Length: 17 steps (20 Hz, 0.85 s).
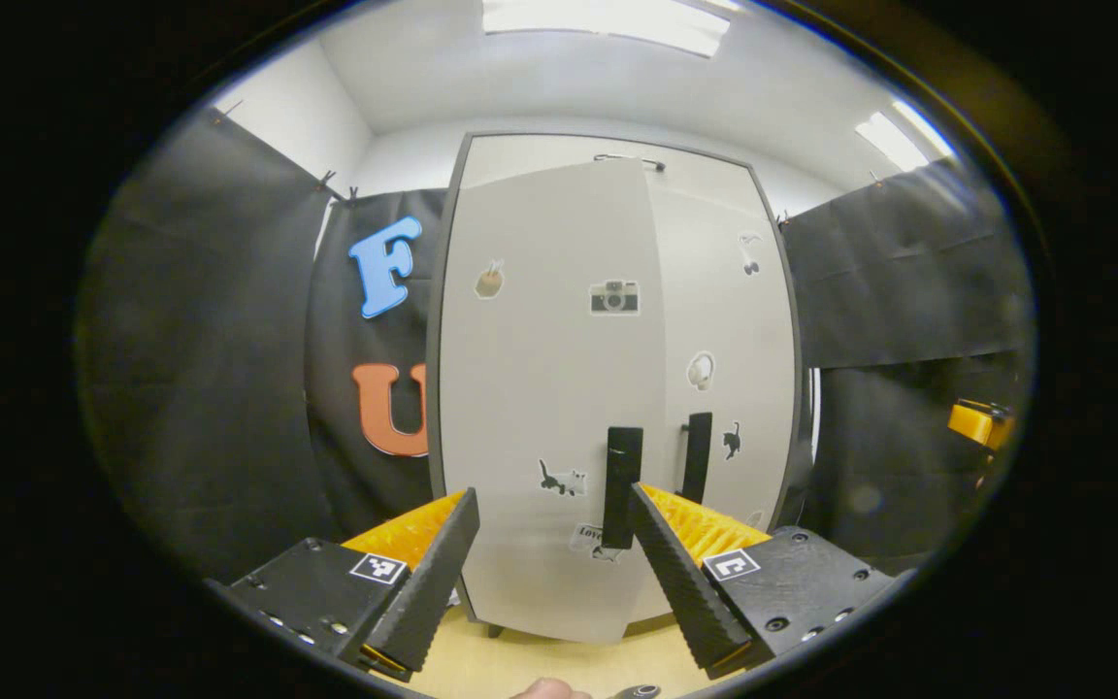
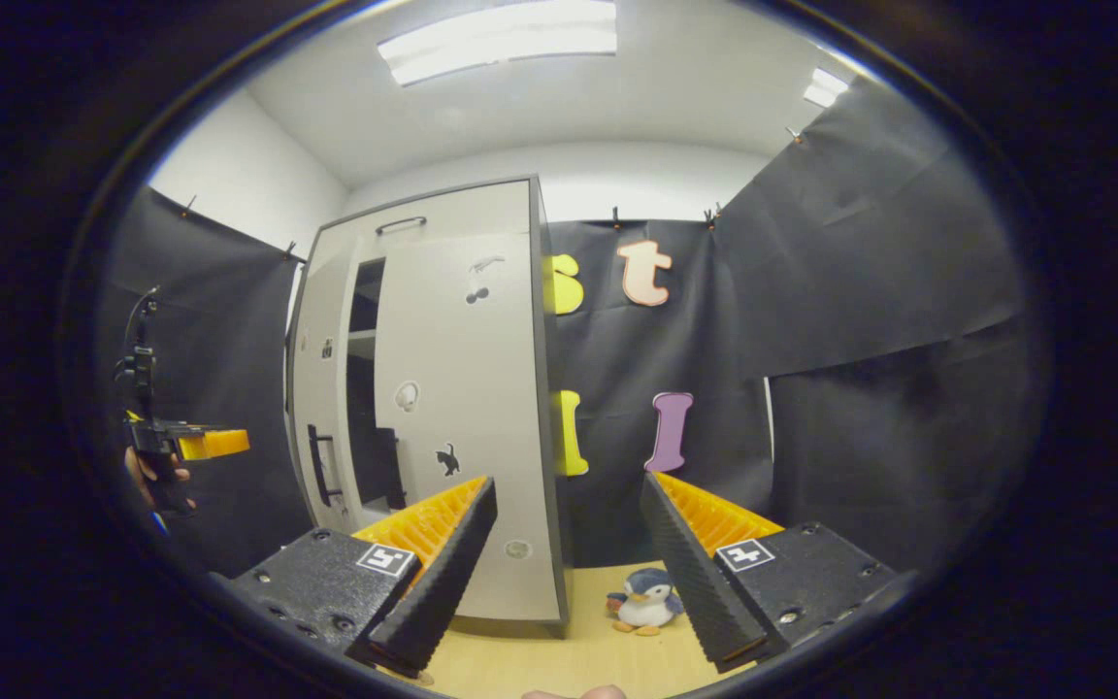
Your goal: Grasp the bottle in the cabinet with the left hand and place it on the coaster, then close the right door with the right hand and the left door with the left hand.
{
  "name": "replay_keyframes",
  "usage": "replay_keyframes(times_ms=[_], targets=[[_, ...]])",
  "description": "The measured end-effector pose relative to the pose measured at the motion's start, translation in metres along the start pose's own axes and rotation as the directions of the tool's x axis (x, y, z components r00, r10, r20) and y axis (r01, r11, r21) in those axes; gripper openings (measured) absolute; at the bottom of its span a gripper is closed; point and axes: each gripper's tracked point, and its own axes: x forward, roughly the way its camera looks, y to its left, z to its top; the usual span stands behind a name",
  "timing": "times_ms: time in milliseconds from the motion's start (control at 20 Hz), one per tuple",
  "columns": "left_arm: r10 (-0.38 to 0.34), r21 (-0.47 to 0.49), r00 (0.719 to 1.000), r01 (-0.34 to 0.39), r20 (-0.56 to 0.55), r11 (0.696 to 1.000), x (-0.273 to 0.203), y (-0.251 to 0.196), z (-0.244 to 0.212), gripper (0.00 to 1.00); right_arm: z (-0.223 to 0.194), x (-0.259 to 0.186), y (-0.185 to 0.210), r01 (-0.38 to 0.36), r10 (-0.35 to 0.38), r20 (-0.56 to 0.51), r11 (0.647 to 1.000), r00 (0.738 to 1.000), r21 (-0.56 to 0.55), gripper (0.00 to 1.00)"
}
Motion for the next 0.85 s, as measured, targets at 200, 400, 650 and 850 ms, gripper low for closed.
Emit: replay_keyframes(times_ms=[200,400,650,850], targets=[[0.036,0.033,0.999,-0.037,0.037,0.999,-0.019,0.002,0.017,1.0,0.012,0.006,0.007,-0.002,0.003,0.03,1.0,1.0,-0.025,0.94],[0.049,0.057,0.997,-0.052,0.065,0.997,-0.033,-0.003,0.023,1.0,0.011,0.013,0.026,-0.036,0.037,0.034,0.999,0.999,-0.035,0.94],[0.089,0.09,0.993,-0.095,0.074,0.991,-0.047,0.003,0.02,0.99,0.007,0.022,0.046,-0.085,0.086,0.031,0.996,0.996,-0.041,0.98],[0.108,0.12,0.991,-0.117,0.082,0.986,-0.06,0.006,0.015,0.98,0.005,0.03,0.067,-0.13,0.132,0.031,0.991,0.991,-0.038,0.98]])
